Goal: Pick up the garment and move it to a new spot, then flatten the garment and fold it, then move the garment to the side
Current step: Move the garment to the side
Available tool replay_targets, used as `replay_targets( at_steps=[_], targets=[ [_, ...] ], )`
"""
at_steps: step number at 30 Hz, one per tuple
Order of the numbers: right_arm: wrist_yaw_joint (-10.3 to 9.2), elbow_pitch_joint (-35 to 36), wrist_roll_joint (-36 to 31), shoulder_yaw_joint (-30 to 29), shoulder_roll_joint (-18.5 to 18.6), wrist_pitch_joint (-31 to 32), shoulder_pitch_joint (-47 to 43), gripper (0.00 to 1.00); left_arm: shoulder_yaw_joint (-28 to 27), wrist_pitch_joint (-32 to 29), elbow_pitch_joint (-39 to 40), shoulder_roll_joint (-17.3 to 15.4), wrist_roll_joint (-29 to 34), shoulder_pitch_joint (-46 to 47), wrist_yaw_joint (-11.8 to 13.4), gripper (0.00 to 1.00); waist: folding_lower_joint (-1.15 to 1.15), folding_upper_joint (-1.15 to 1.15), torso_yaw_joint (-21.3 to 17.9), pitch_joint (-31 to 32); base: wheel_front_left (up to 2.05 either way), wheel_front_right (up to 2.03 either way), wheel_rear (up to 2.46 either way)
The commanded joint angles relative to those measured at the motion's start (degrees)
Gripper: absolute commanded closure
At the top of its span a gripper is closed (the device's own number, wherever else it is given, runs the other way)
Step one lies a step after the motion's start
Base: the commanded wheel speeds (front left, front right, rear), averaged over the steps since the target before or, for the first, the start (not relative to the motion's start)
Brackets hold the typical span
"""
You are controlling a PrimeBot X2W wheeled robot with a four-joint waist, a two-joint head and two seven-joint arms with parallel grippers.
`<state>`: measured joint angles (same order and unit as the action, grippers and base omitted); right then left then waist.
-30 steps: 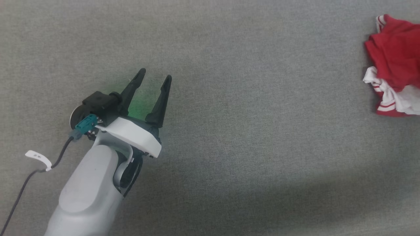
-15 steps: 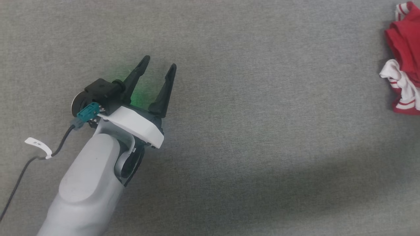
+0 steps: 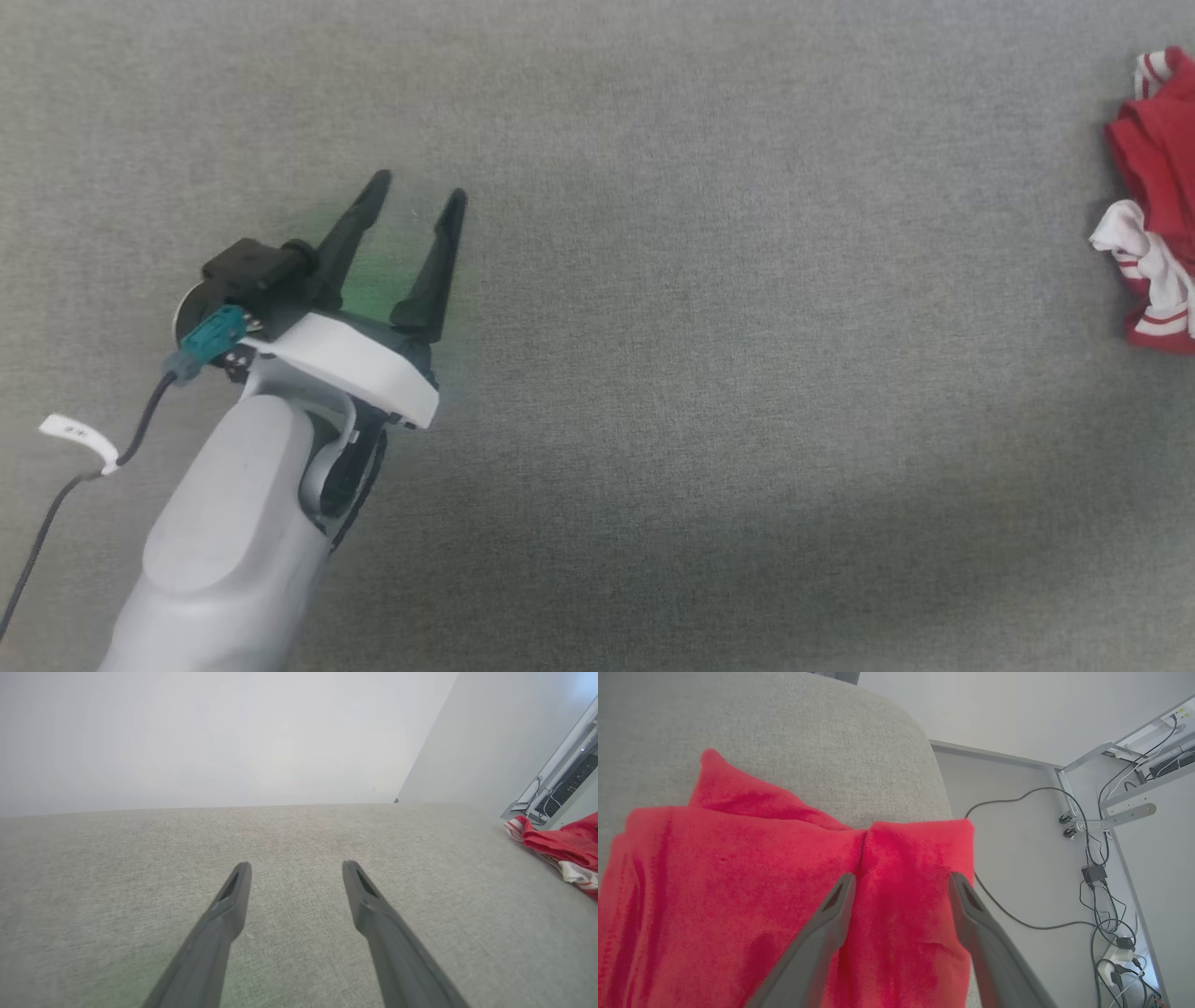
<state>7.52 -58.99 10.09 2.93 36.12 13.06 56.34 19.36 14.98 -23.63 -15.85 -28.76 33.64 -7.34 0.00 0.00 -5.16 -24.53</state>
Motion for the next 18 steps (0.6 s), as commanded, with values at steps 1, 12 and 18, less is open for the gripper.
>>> replay_targets(
  at_steps=[1, 12, 18],
  targets=[
    [-0.06, 0.0, 0.5, 0.0, -0.5, -1.0, 0.5, 0.0, -0.9, 0.2, 0.4, -0.1, 0.0, -0.9, -0.2, 0.0, 0.0, 0.0, 0.4, 1.1, 0.0, 0.0, 0.0],
    [-0.06, 1.7, 5.1, 1.3, -4.0, -6.7, -2.3, 0.0, -5.7, 0.2, 0.6, -0.5, 2.0, -6.4, -0.2, 0.0, 0.0, 0.0, 2.2, 7.7, 0.0, 0.0, 0.0],
    [-0.06, 2.9, 7.6, 1.8, -7.0, -10.6, -6.2, 0.0, -7.9, 0.2, 0.5, -1.0, 3.0, -10.1, -0.1, 0.0, 0.0, 0.0, 3.4, 12.1, 0.0, 0.0, 0.0]
  ],
)
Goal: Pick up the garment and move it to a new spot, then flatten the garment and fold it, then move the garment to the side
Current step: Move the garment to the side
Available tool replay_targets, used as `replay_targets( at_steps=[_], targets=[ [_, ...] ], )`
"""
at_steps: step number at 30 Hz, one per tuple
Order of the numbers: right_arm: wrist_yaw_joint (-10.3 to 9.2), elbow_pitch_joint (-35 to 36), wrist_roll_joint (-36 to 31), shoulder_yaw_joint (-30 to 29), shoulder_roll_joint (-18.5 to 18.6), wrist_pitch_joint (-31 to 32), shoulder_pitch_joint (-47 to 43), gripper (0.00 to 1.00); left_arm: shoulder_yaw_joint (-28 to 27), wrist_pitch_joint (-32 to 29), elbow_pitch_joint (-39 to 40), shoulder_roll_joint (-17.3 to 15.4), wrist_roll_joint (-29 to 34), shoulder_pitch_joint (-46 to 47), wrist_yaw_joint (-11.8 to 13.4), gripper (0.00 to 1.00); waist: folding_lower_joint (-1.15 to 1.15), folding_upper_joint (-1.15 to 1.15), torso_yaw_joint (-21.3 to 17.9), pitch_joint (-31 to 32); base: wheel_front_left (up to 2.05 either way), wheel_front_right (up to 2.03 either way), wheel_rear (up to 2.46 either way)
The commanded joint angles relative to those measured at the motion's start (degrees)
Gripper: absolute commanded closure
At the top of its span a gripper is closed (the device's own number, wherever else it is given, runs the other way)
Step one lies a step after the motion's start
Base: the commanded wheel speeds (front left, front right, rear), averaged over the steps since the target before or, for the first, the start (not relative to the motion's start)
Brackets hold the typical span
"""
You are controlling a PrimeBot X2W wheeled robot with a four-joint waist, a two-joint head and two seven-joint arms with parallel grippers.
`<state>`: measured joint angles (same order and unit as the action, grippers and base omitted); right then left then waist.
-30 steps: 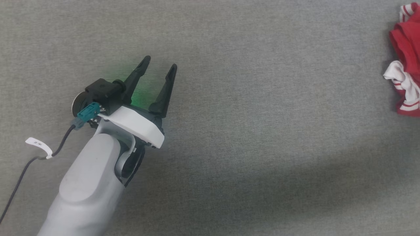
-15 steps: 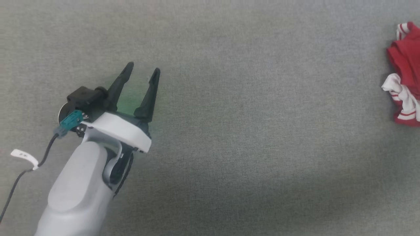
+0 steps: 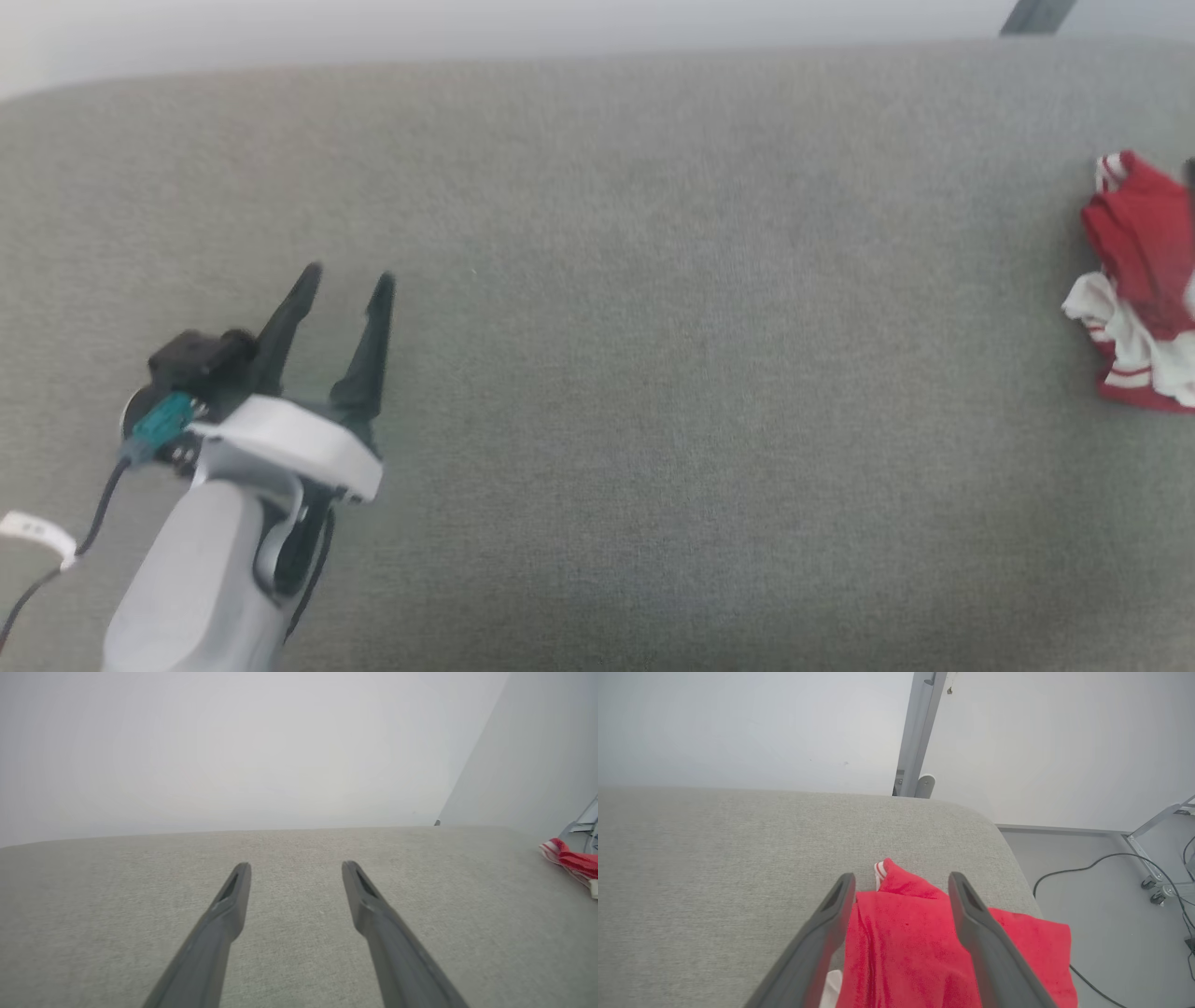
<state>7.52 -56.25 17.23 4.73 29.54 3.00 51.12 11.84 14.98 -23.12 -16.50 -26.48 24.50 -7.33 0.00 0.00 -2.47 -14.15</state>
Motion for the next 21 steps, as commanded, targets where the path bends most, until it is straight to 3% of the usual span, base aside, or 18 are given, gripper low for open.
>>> replay_targets(
  at_steps=[1, 12, 21],
  targets=[
    [-0.06, 0.4, 0.7, 0.0, -1.0, -1.2, -1.6, 0.0, -0.8, 0.2, -0.1, -0.5, 1.0, -1.6, -0.1, 0.0, 0.0, 0.0, 0.8, 2.5, 0.0, 0.0, 0.0],
    [-0.06, 3.2, 4.0, 1.8, -6.2, -9.0, -11.0, 0.0, -6.6, 0.2, 2.4, -1.3, 2.7, -10.2, 0.5, 0.0, 0.0, 0.0, 2.3, 9.6, 0.0, 0.0, 0.0],
    [-0.04, 7.5, 4.3, 2.8, -7.1, -15.1, -18.5, 0.0, -10.8, 0.2, 5.2, -1.3, 4.2, -16.4, 0.4, 0.0, 0.0, 0.0, 3.2, 12.5, 0.0, 0.0, 0.0]
  ],
)
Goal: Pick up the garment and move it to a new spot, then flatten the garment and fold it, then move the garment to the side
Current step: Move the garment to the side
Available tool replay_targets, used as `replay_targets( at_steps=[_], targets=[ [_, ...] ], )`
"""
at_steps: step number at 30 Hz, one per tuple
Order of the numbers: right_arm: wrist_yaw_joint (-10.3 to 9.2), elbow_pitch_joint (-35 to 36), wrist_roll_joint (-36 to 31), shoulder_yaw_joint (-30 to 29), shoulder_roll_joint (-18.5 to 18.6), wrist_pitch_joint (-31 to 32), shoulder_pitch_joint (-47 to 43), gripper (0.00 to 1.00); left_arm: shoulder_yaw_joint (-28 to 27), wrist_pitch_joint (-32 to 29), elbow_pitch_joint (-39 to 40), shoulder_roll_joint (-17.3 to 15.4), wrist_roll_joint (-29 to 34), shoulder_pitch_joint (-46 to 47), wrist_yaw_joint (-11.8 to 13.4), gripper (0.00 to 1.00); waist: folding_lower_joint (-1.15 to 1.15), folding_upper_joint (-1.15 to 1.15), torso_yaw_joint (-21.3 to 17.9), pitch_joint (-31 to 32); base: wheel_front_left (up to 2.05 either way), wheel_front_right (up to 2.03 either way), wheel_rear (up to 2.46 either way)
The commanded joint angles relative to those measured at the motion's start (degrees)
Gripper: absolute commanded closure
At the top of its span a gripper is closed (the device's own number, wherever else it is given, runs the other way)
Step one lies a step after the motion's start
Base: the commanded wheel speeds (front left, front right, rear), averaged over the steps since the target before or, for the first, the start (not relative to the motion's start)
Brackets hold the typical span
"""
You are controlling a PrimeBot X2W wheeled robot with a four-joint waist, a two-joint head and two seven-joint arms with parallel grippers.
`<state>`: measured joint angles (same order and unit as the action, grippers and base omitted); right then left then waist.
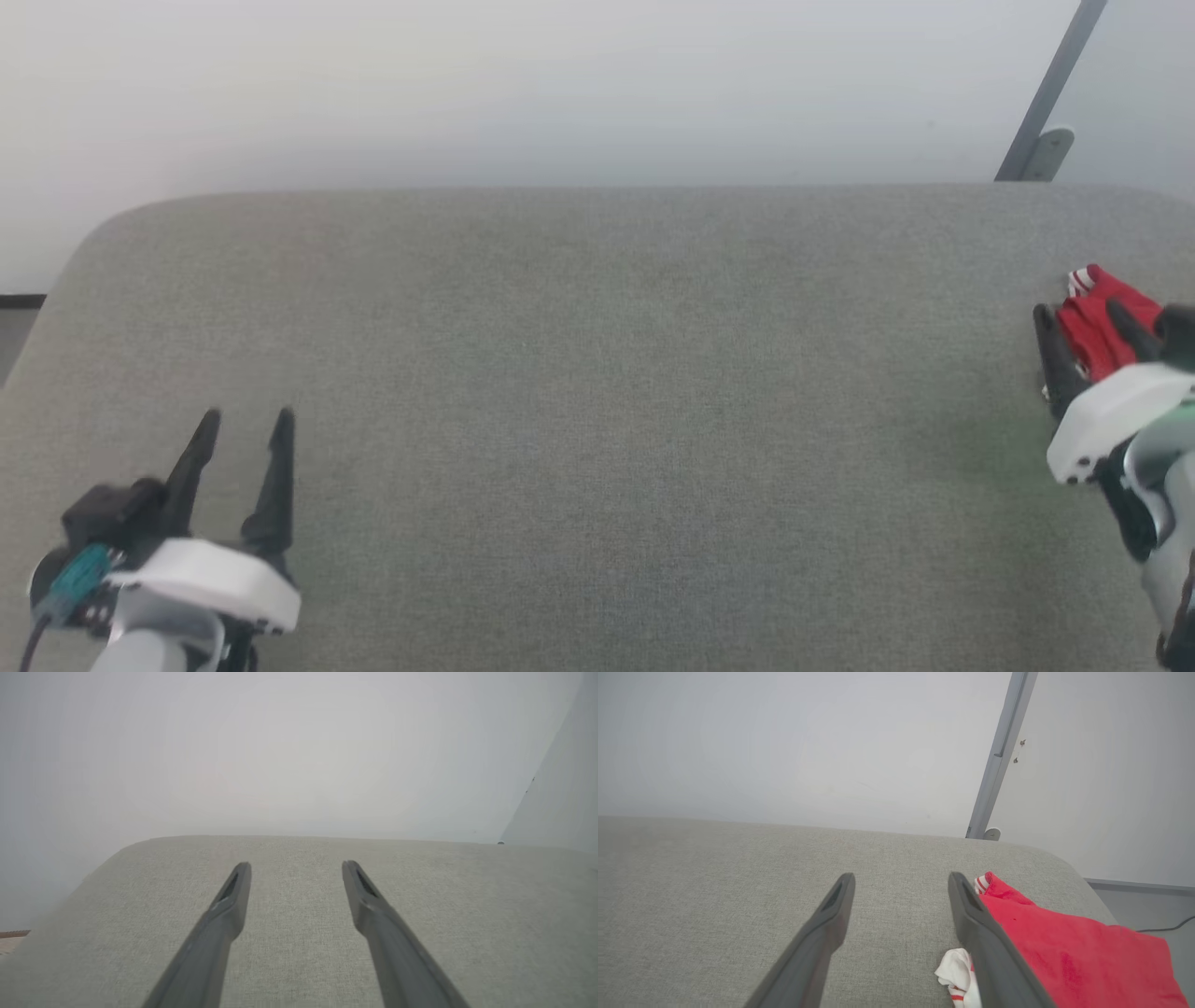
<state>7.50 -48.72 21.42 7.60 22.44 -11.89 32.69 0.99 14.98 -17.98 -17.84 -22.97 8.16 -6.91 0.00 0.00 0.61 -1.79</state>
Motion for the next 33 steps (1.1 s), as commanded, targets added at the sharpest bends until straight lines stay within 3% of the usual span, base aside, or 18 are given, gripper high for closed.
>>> replay_targets(
  at_steps=[1, 20, 33],
  targets=[
    [-0.02, 0.5, 0.0, 0.0, -0.1, -0.7, -1.0, 0.0, -0.5, 0.2, 0.4, 0.0, 0.6, -0.8, -0.1, 0.0, 0.0, 0.0, 0.1, 0.4, 0.0, 0.0, 0.0],
    [-0.02, 15.5, -4.6, -7.2, -6.2, -3.1, -16.4, 0.0, -6.0, 0.2, 2.5, 0.5, 1.1, -8.8, -0.5, 0.0, 0.0, 0.0, -0.2, 2.9, 0.0, 0.0, 0.0],
    [-0.02, 26.6, -7.5, -11.6, -10.5, 0.4, -24.4, 0.0, -6.8, 0.2, 3.6, 1.4, 1.4, -10.2, -0.6, 0.0, 0.0, 0.0, -0.2, 3.1, 0.0, 0.0, 0.0]
  ],
)
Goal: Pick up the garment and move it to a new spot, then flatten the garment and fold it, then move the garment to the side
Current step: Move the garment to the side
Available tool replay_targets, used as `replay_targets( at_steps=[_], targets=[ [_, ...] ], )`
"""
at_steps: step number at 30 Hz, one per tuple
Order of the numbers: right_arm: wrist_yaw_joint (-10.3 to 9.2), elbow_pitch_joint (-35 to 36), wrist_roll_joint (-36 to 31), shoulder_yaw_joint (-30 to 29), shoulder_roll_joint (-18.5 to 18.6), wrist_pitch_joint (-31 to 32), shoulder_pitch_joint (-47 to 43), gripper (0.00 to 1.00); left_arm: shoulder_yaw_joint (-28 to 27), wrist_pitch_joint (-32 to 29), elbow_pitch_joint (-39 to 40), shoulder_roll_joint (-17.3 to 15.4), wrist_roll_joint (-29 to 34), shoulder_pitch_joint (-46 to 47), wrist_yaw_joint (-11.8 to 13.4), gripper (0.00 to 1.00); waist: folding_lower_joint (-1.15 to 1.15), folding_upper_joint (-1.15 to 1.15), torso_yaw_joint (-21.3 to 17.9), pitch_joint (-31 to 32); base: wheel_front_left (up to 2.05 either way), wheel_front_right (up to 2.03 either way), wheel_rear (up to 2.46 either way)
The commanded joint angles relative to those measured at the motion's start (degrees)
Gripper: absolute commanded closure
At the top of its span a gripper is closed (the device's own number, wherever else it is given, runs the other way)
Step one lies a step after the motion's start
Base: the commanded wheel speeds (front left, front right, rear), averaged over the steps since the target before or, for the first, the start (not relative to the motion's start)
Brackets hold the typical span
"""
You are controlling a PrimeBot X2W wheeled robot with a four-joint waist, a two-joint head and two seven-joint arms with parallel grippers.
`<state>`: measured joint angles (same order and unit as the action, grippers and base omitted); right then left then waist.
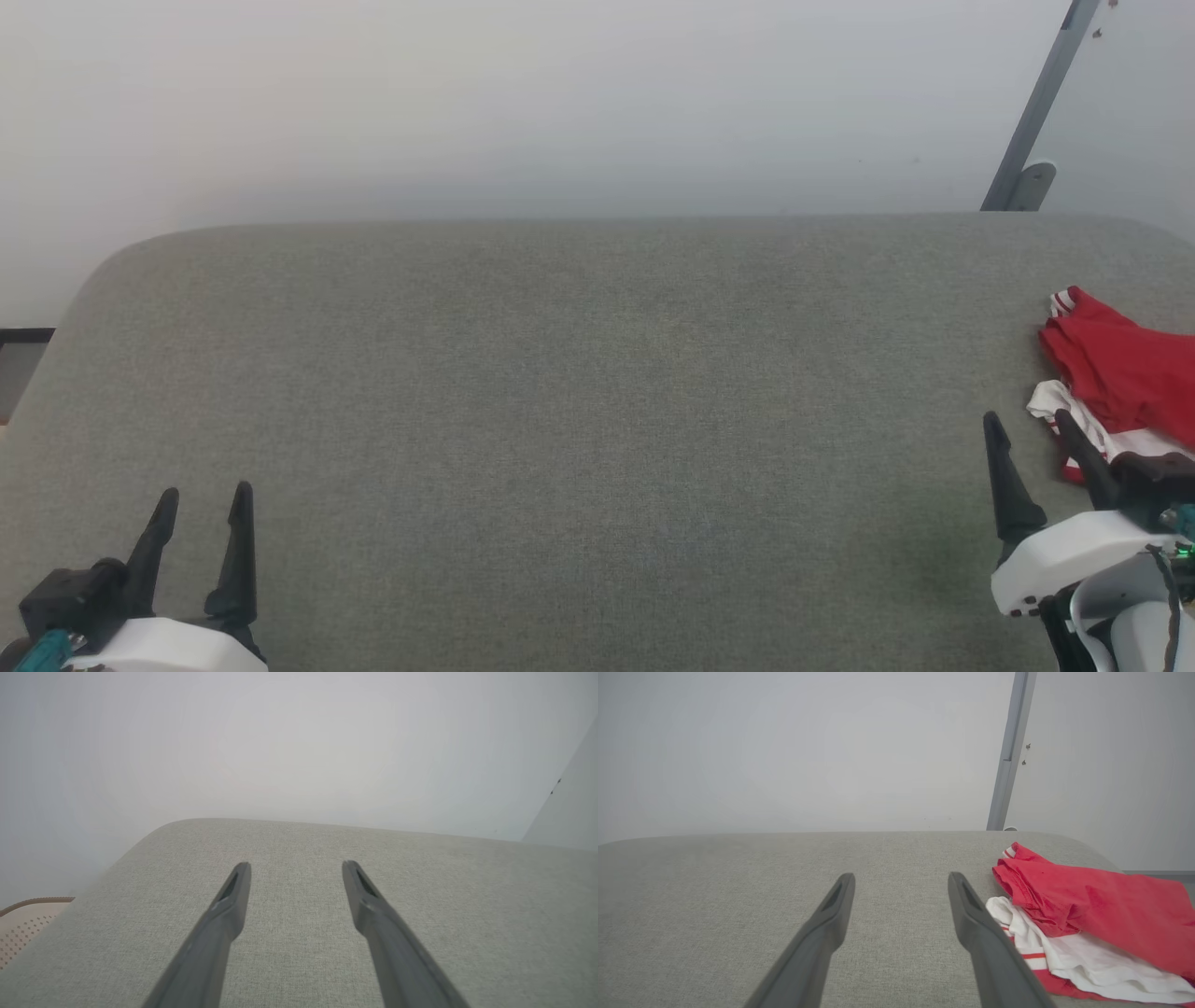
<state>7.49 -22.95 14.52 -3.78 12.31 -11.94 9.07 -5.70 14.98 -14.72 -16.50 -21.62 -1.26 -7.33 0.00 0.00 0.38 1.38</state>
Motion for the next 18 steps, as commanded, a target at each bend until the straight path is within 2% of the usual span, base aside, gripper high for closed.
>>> replay_targets(
  at_steps=[1, 18],
  targets=[
    [-0.01, 1.5, -0.8, -0.4, -0.6, 0.8, -1.2, 0.0, 0.0, 0.2, 0.4, 0.1, 0.1, -0.9, -0.2, 0.0, 0.0, 0.0, 0.0, -0.1, 0.0, 0.0, 0.0],
    [0.0, 7.0, -1.9, -1.9, -2.3, 3.5, -3.7, 0.0, 0.5, 0.2, 1.3, 0.2, -0.3, -1.2, -0.2, 0.0, 0.0, 0.0, 0.0, -0.2, 0.0, 0.0, 0.0]
  ],
)
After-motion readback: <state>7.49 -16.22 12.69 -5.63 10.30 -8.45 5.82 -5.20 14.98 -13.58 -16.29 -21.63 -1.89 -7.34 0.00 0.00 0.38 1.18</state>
